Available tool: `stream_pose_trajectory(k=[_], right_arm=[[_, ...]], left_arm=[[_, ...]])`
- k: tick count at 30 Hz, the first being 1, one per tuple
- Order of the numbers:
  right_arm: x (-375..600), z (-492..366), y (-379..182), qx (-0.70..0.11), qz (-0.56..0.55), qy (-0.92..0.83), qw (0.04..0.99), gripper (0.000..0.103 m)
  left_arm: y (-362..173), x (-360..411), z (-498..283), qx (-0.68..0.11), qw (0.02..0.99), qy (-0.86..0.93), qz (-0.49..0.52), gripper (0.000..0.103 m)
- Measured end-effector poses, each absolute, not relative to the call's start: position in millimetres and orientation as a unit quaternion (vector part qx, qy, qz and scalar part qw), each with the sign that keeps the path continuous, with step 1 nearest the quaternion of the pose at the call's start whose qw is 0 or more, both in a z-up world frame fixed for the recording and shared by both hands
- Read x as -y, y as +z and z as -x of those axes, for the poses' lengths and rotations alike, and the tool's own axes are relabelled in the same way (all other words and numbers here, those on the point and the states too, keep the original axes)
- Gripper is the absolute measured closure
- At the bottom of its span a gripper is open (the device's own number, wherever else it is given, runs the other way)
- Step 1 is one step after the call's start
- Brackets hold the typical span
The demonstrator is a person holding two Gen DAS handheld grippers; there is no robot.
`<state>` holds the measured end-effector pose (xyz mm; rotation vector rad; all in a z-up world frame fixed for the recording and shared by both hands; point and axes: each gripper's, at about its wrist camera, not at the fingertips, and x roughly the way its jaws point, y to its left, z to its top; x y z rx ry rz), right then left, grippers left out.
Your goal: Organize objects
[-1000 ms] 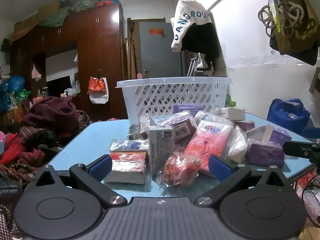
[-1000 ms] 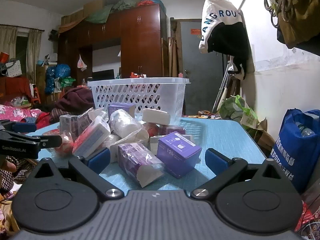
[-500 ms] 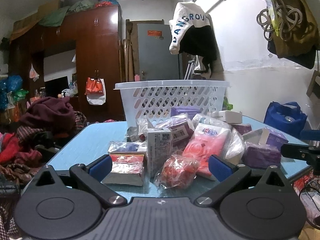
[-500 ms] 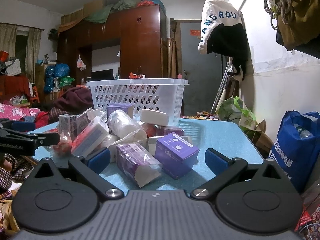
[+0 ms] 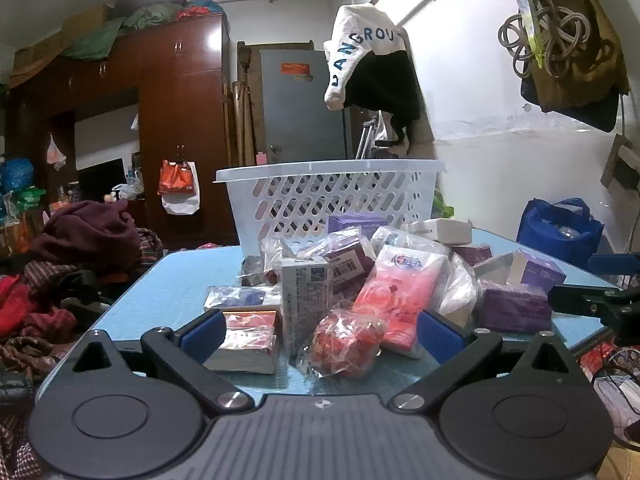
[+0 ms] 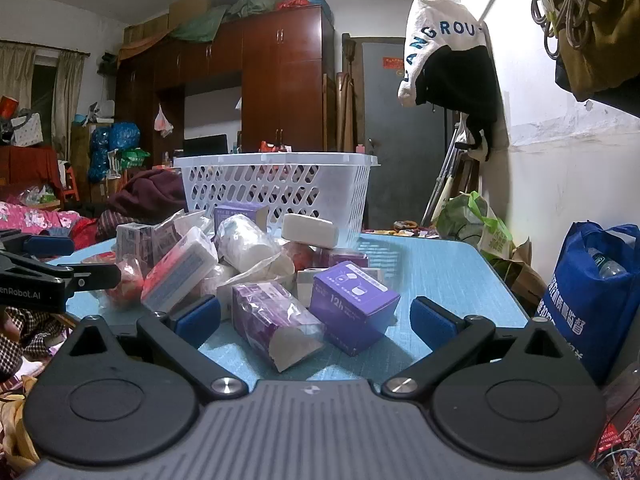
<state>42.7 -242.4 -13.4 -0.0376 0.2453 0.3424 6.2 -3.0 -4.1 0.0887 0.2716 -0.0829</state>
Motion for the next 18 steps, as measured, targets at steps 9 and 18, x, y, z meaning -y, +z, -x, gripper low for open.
stream_pose_trajectory(k=[9,18], right_arm=[[242.3,-42.7,-14.0,-0.124,0.022,0.17,0.977,0.0],[247.6,-45.1,-15.8,-0.128,0.015,0.183,0.975,0.0]], left_arm=[[-3.7,2.4,-5.2,-0.132,0.989,-0.043,-0.044,0.001],[-2.9,-0.5,-4.6,-0.126,0.99,-0.043,-0.043,0.002]])
